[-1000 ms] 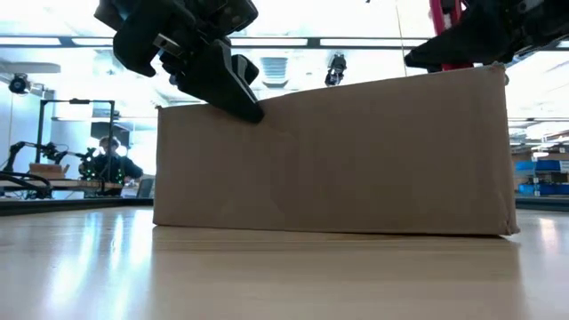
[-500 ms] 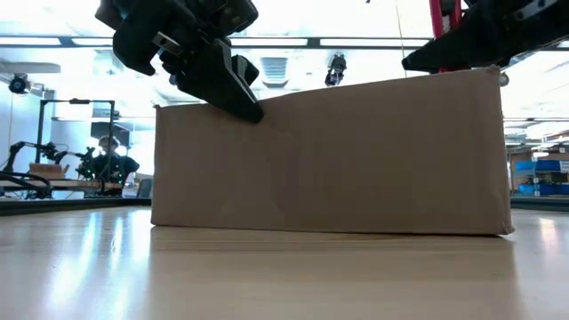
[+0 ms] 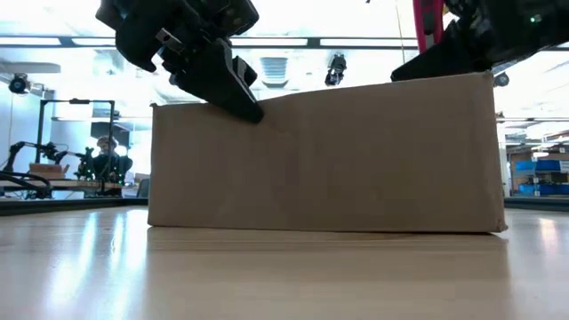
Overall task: Unpack boxes
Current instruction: Open the cardboard box using the box cutter
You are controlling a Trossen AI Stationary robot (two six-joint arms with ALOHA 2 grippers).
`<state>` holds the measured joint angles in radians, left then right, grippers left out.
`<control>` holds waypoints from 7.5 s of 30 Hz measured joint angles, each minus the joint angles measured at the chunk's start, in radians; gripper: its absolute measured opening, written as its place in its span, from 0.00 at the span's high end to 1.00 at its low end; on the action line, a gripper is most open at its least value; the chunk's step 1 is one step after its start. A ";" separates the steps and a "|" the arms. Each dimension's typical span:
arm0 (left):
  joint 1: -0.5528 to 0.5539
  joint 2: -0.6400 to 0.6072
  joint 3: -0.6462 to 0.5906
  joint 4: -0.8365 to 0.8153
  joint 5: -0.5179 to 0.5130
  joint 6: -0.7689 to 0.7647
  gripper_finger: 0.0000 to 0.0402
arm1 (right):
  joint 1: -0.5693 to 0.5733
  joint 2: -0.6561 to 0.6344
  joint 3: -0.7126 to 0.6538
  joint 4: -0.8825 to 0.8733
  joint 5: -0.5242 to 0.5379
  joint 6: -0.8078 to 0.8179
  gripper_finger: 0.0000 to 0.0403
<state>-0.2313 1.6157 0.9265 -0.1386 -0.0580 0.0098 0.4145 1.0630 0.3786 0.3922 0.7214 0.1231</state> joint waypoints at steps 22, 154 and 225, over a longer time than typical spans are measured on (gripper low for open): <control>-0.002 0.002 -0.002 0.019 -0.057 -0.102 1.00 | 0.000 -0.068 0.002 -0.034 0.036 0.101 0.99; 0.003 0.025 -0.006 0.146 -0.196 -0.263 1.00 | -0.063 0.099 0.076 -0.023 0.431 0.252 0.99; 0.000 -0.036 -0.005 0.155 -0.187 -0.229 0.79 | -0.057 0.129 0.158 -0.018 0.075 0.077 0.99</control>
<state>-0.2310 1.5801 0.9215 0.0160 -0.2453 -0.2196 0.3576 1.1919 0.5365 0.3738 0.7960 0.2000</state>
